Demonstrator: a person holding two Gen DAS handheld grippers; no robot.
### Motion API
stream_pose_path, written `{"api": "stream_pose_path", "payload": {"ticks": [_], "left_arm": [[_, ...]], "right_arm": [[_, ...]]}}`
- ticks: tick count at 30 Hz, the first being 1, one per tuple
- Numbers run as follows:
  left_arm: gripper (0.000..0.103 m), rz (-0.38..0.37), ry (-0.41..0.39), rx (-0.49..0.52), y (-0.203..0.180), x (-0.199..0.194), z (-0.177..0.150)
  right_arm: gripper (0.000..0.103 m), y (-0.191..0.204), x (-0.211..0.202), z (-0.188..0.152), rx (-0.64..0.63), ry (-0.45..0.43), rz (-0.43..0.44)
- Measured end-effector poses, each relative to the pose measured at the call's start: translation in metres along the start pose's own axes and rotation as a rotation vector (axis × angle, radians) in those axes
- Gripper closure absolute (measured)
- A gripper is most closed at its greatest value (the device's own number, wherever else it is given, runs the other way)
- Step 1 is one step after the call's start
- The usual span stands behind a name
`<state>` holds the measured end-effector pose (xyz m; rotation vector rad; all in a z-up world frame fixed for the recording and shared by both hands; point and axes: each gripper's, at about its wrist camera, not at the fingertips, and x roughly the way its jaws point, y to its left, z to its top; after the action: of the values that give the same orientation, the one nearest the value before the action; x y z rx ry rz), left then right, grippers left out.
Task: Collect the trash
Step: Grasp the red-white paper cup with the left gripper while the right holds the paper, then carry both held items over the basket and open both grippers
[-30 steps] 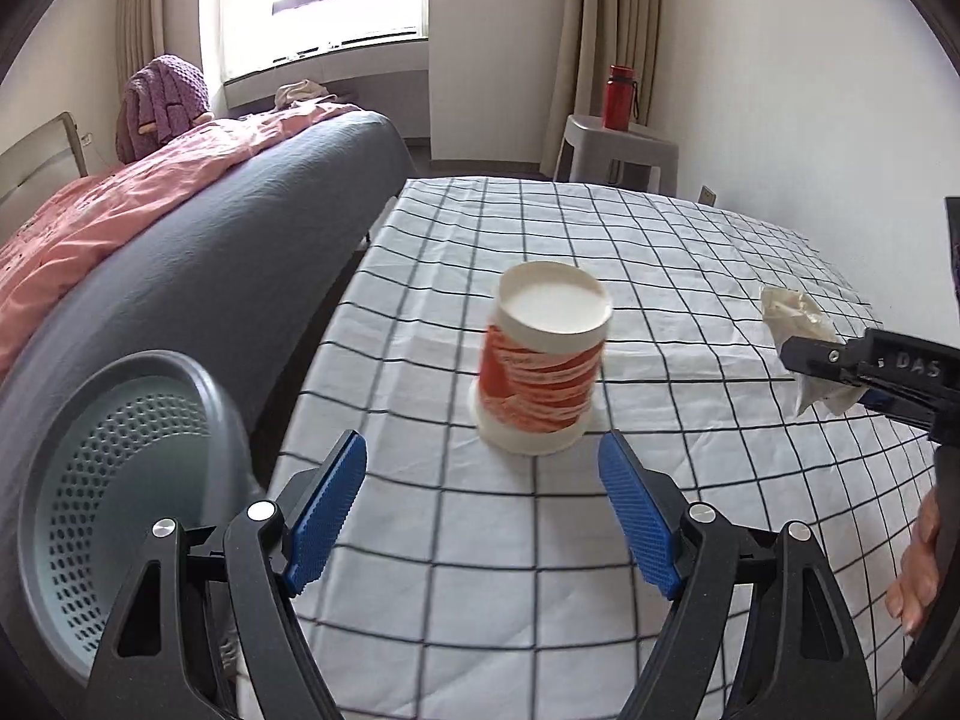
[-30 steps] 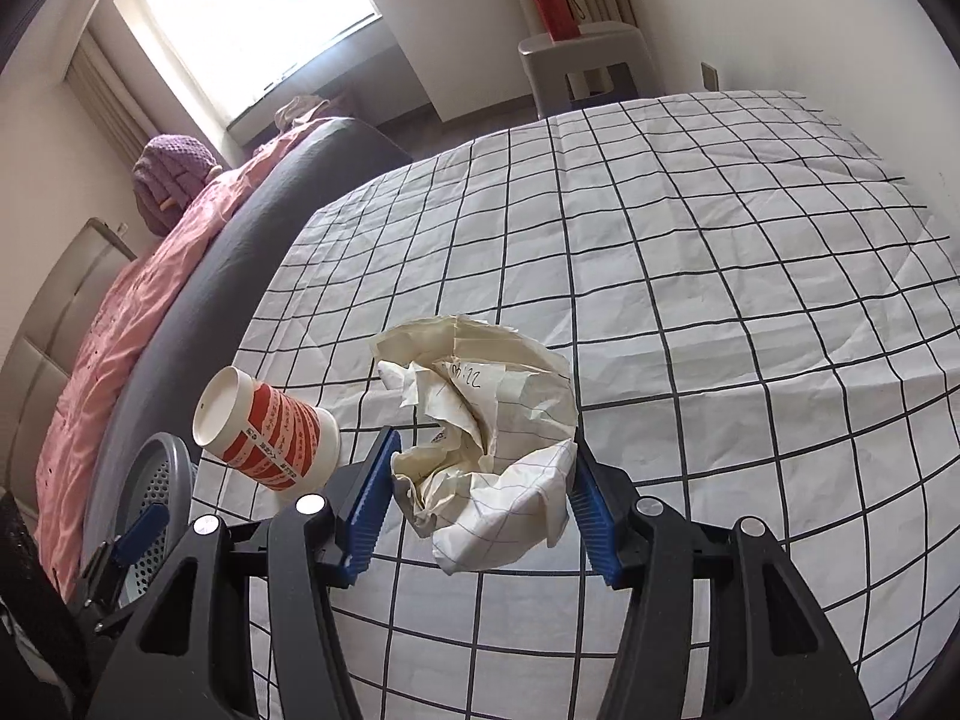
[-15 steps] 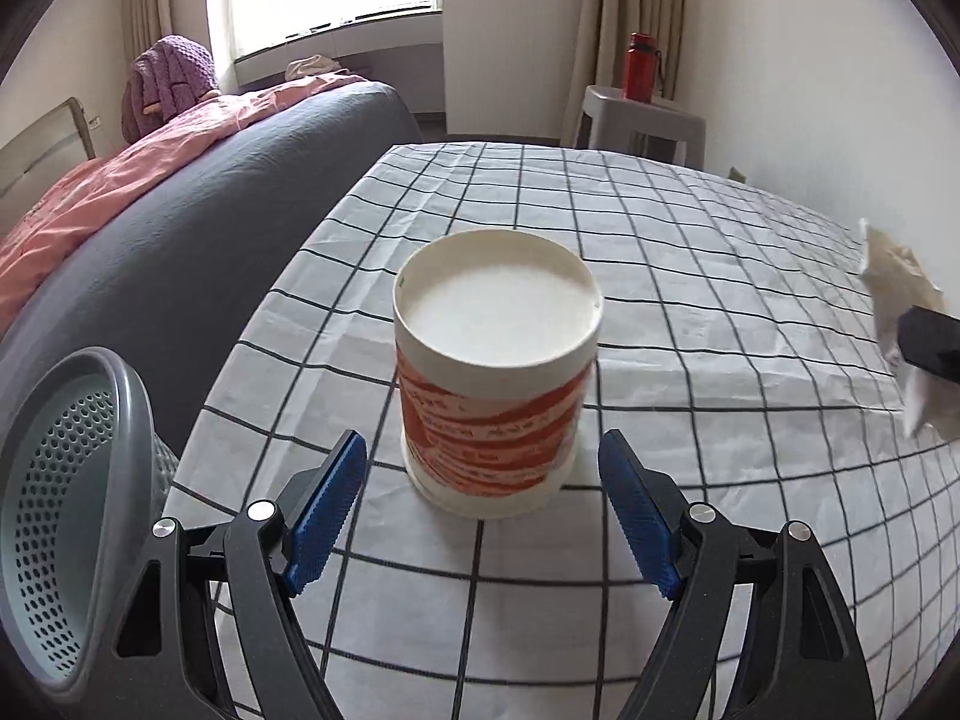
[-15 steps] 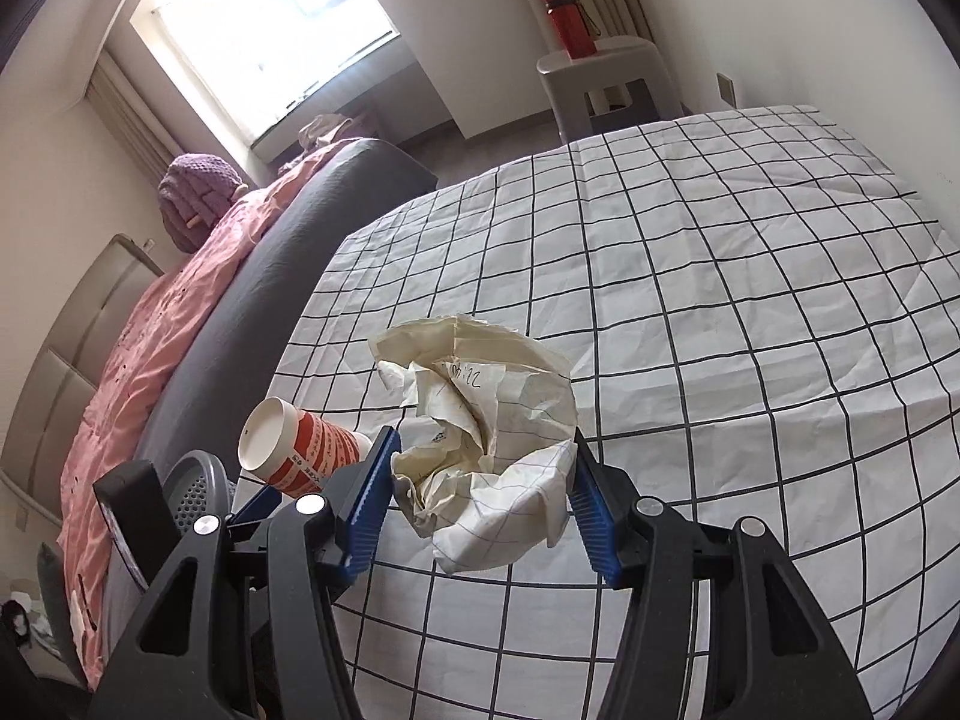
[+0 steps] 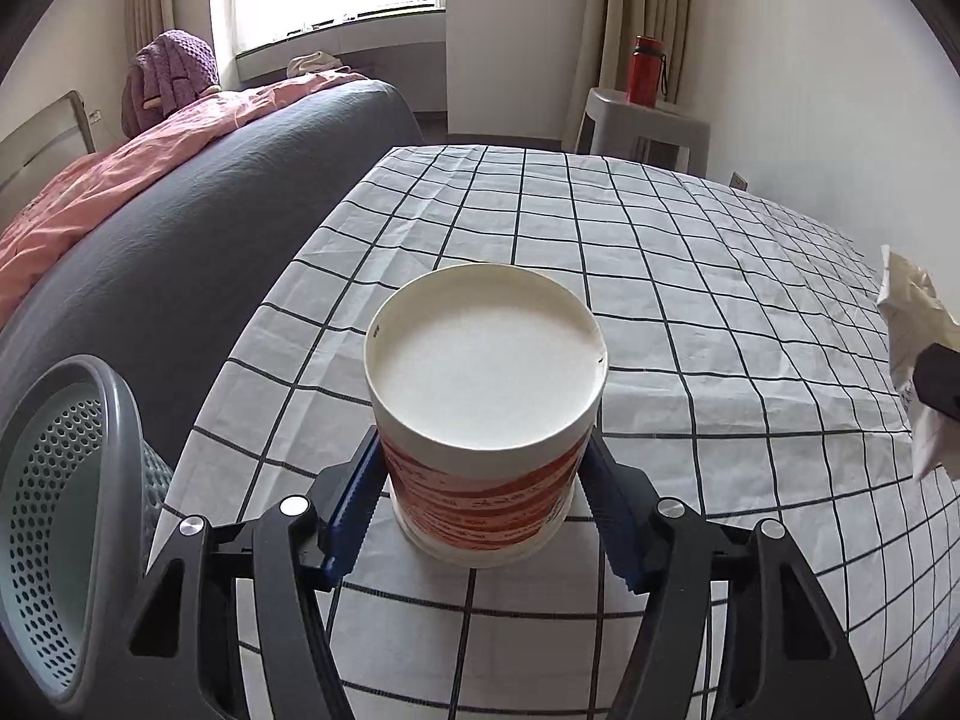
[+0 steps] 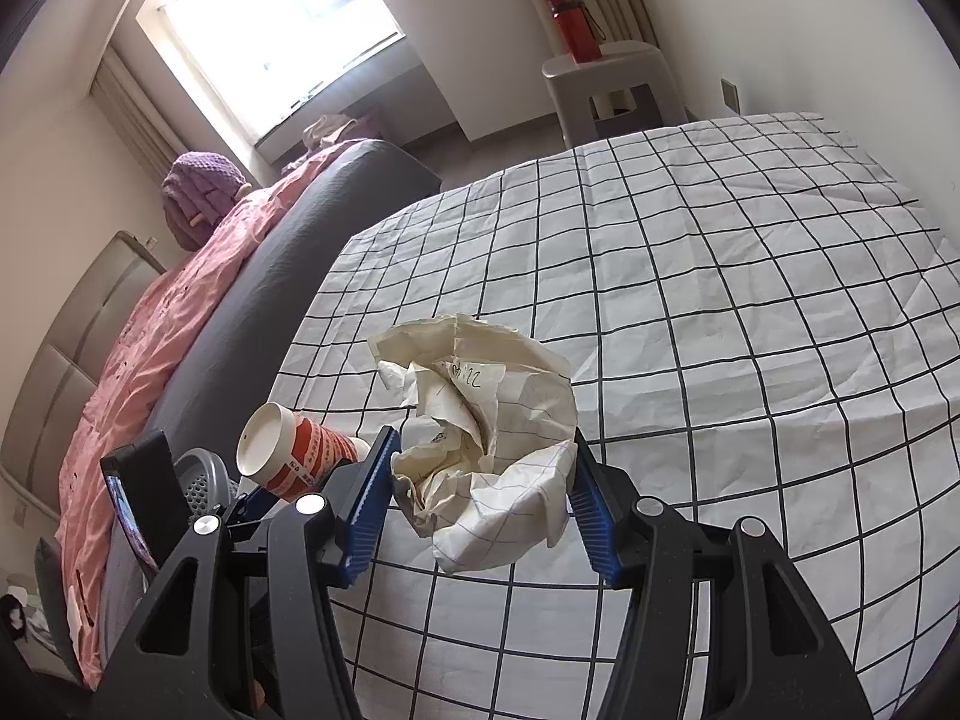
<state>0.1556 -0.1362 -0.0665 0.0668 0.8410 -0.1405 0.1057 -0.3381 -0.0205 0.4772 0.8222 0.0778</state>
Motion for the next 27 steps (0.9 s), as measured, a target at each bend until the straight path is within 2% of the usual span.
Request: {"api": "stream_pose_path", "payload": {"ticks": [7, 14, 18, 27], "left_arm": [[0.041, 0.001, -0.038, 0.016, 0.023, -0.035, -0.014], [0.041, 0.020, -0.098, -0.001, 0.065, -0.078, -0.016], [0.041, 0.025, -0.115, -0.006, 0.091, -0.097, -0.019], [0.041, 0.104, -0.107, -0.056, 0.167, -0.126, -0.032]], "right_arm": [[0.049, 0.007, 0.001, -0.004, -0.023, 0.002, -0.013], [0.049, 0.027, 0.010, -0.014, -0.070, 0.023, -0.024], [0.049, 0.050, 0.017, -0.022, -0.111, 0.035, -0.017], [0.049, 0.126, 0.034, -0.039, -0.212, 0.055, 0.058]]}}
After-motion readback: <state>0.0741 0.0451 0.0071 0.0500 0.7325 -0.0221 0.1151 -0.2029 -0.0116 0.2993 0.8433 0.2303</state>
